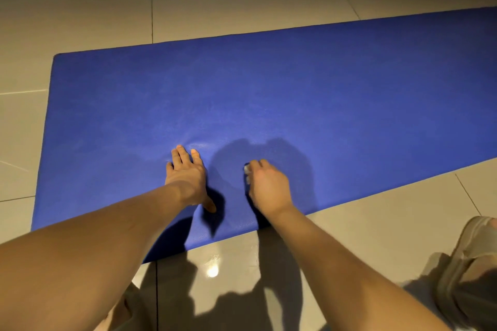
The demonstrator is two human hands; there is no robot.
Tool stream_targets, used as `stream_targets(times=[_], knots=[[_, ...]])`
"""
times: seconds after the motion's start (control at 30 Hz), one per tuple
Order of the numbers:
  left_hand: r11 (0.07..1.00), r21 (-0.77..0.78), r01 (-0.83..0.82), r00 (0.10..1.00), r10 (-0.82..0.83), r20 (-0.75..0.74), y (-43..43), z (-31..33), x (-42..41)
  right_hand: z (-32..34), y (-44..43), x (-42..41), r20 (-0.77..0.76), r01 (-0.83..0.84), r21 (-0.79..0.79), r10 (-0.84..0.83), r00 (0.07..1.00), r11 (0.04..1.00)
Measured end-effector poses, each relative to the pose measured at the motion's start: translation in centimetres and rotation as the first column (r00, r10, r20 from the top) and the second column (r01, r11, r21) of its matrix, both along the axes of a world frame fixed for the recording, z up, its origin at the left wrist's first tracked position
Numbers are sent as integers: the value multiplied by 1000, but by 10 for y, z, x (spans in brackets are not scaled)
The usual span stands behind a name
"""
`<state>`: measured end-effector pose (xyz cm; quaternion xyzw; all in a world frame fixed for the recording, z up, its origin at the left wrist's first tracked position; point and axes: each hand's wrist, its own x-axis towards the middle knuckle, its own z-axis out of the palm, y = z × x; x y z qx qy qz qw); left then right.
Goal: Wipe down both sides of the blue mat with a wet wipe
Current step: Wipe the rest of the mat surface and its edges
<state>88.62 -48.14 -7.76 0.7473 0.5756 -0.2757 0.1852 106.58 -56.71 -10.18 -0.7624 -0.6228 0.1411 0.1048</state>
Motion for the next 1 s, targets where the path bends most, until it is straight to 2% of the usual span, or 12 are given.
stream_targets(times=[0.13,0.2,0.27,0.37,0.43,0.53,0.6,0.77,0.83,0.9,1.0], knots=[[1000,-5,3,1000,-3,-7,0,-2,1,-1,-6,77,155,248,-41,-239,959,968],[1000,3,7,1000,-7,-5,0,-2,1,-3,-10,88,205,308,-49,-292,934,950],[1000,-6,9,1000,-9,-6,0,-4,1,-5,-9,70,174,321,-39,-310,935,946],[1000,-12,7,1000,-7,-6,1,-4,2,-5,-13,8,39,245,-11,-245,969,969],[1000,-15,11,1000,-11,-13,1,-5,2,-4,-22,-28,7,155,-28,-155,988,988],[1000,-14,17,1000,-17,-7,0,-5,0,-1,-29,-29,26,-29,-10,29,999,1000],[1000,-12,13,1000,-13,6,0,-6,-2,-1,-27,-3,97,-70,-8,70,993,998],[1000,-4,17,1000,-17,-18,0,-6,-1,3,-32,84,231,265,-74,-242,942,961],[1000,-9,22,998,-22,-51,0,-4,2,5,-36,95,233,349,-74,-324,917,934],[1000,-9,28,997,-29,-71,0,-3,3,3,-34,76,185,371,-63,-354,917,927],[999,-10,30,997,-31,-69,1,-2,4,1,-32,12,44,305,-17,-304,952,952]])
